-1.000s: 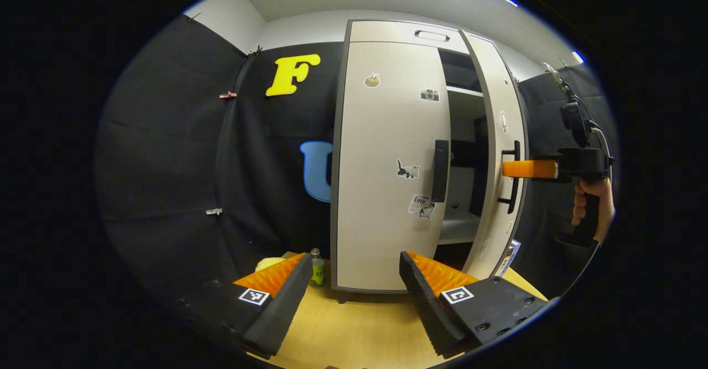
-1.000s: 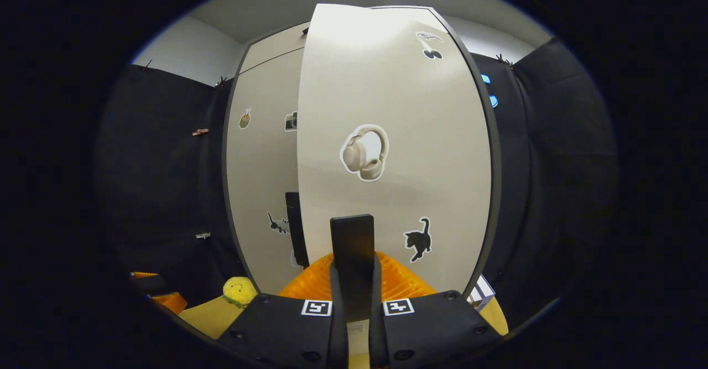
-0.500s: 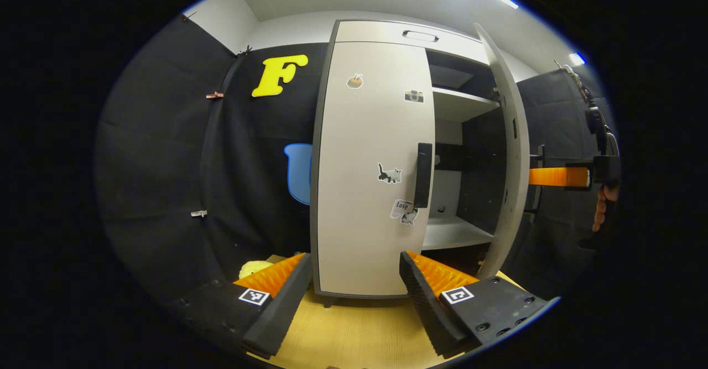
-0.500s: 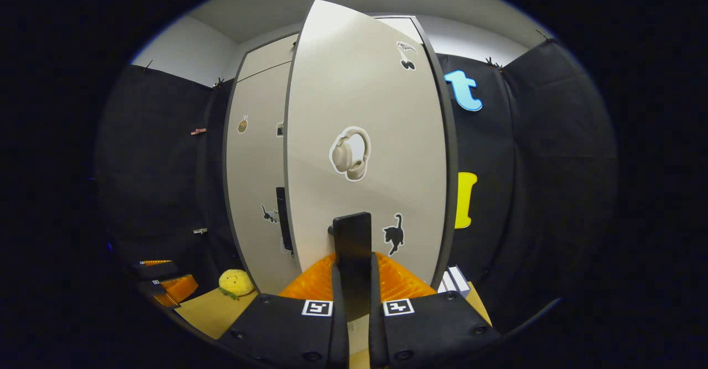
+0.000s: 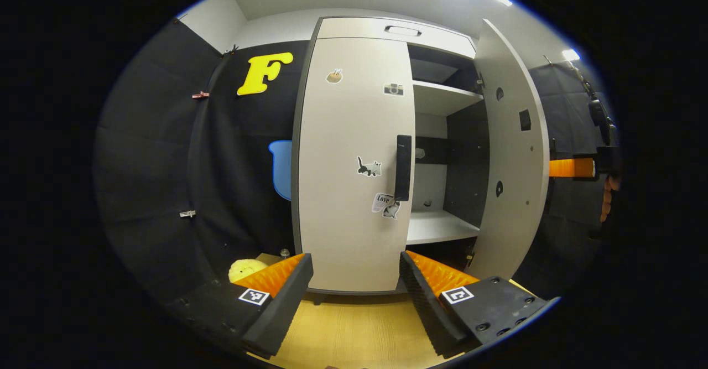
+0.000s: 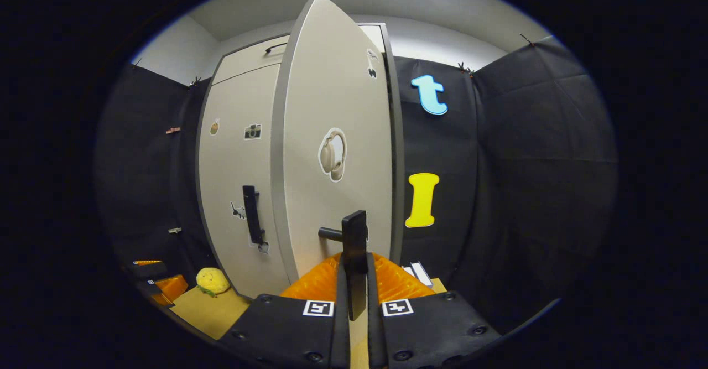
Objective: Open the right door of the double-door shoe cabinet with the right hand, and open the left door with the left hand.
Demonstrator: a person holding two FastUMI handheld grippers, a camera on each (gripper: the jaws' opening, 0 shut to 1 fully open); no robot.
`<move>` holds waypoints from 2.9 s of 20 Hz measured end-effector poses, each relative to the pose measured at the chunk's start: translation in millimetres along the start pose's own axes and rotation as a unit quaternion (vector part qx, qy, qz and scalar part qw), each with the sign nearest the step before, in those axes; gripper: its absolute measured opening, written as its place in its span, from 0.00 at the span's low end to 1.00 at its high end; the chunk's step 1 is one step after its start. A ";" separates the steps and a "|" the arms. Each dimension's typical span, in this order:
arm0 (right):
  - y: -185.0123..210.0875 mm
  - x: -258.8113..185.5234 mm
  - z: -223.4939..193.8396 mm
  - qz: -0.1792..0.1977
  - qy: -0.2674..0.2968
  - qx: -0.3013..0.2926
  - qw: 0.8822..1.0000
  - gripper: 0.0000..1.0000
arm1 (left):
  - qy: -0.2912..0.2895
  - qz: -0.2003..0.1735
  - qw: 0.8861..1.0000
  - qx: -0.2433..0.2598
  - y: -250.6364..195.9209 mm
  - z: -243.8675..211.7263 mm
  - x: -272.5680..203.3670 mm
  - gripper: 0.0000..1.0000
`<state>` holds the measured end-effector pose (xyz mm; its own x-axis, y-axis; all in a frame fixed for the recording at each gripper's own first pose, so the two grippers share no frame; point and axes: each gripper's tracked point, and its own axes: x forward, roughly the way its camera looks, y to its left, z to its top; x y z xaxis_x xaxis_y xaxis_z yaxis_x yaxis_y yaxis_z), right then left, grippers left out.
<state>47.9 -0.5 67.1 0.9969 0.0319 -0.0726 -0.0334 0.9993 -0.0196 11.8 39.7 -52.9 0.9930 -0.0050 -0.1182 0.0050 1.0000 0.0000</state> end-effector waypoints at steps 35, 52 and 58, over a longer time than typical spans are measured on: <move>72.7 -75.3 -37.5 -0.025 0.019 0.004 1.000 0.11 | -0.006 -0.103 0.995 0.005 18.6 3.4 4.8 0.97; 90.1 -16.3 -83.2 0.034 0.020 0.037 0.999 0.72 | -0.017 -0.058 0.998 -0.031 -10.8 68.0 120.6 0.97; 81.0 -25.1 -105.9 0.040 0.033 0.048 0.998 0.97 | -0.029 -0.065 0.997 -0.021 -42.5 94.4 167.9 0.97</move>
<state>12.5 77.3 -38.3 0.9842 0.1142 -0.1350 -0.1035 0.9911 0.0838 189.4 -3.7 21.0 0.9894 -0.1337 -0.0566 0.1308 0.9900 -0.0528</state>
